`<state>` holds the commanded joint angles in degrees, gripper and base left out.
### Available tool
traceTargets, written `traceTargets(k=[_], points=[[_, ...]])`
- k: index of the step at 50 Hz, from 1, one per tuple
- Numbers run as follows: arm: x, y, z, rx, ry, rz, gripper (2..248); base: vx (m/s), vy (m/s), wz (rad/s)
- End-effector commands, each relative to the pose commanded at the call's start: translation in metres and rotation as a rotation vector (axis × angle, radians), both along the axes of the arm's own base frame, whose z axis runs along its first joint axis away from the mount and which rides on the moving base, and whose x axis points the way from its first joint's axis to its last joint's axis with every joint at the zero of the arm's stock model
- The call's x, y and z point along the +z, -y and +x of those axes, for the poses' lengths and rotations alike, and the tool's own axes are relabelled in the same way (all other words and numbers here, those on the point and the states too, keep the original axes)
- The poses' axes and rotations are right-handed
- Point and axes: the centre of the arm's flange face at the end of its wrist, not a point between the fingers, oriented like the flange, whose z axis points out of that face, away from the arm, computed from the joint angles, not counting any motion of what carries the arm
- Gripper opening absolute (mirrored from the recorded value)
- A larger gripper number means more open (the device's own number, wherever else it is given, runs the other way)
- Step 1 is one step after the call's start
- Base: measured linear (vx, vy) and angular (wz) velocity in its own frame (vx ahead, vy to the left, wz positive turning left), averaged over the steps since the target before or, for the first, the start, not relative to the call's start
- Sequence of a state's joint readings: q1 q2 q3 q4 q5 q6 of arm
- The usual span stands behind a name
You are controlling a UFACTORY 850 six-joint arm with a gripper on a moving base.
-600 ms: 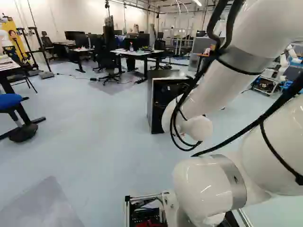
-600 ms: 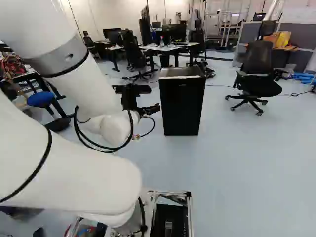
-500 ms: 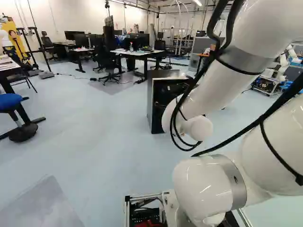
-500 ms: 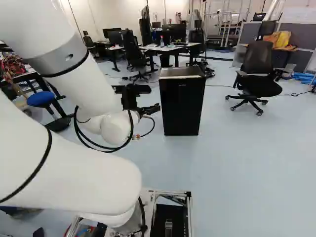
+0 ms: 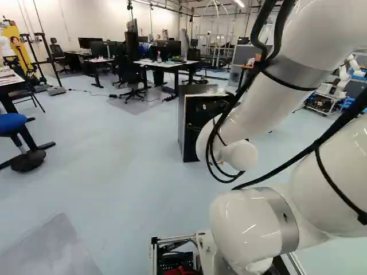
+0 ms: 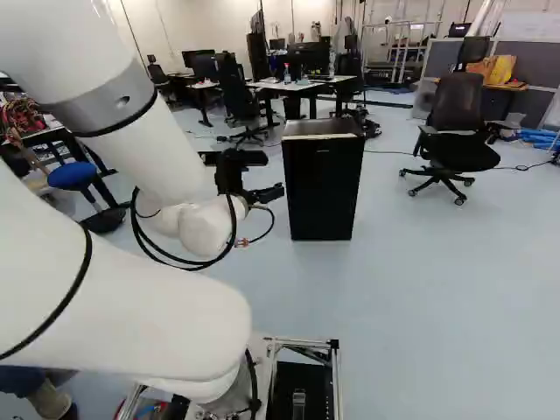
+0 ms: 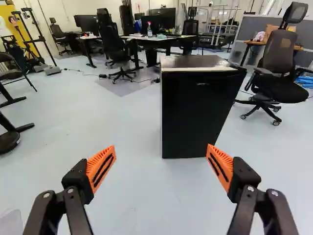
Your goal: Grab a drink from the fridge
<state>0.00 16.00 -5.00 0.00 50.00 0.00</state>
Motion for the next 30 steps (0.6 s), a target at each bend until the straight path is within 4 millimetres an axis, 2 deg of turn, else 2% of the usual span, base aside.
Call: traceTargets(k=[6,18,30], points=[[0.0,0.0,0.0,0.0,0.0,0.0,247,0.047,-0.023,0.165],[0.0,0.0,0.0,0.0,0.0,0.0,247,0.084,-0.001,-0.002],[0.0,0.0,0.0,0.0,0.0,0.0,247,0.01,0.002,0.0]])
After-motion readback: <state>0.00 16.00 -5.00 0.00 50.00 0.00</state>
